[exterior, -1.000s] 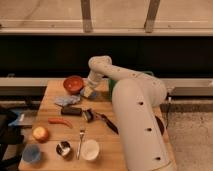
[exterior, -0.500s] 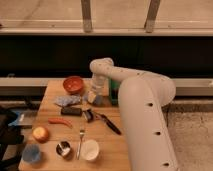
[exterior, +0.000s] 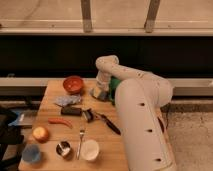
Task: Wipe table surface with sponge
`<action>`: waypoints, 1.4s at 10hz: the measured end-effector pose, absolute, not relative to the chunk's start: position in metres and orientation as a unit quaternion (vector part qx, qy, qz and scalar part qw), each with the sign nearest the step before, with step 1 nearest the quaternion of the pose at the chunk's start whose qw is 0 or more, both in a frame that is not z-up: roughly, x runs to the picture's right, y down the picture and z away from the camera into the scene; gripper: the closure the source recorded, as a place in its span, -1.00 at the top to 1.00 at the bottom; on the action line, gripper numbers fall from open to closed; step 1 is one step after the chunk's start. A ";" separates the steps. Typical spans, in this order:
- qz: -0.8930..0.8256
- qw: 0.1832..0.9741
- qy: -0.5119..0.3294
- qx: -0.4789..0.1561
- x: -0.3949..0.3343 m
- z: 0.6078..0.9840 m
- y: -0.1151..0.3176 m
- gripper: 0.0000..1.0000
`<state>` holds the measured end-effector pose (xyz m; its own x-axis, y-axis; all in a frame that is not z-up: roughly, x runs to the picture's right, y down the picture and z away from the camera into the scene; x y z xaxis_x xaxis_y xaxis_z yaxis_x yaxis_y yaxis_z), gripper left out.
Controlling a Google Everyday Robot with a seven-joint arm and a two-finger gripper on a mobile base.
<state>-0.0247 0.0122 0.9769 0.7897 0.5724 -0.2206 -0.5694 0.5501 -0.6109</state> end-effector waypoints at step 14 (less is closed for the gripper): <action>0.336 0.884 -0.003 -0.324 -0.015 0.956 0.009 -1.00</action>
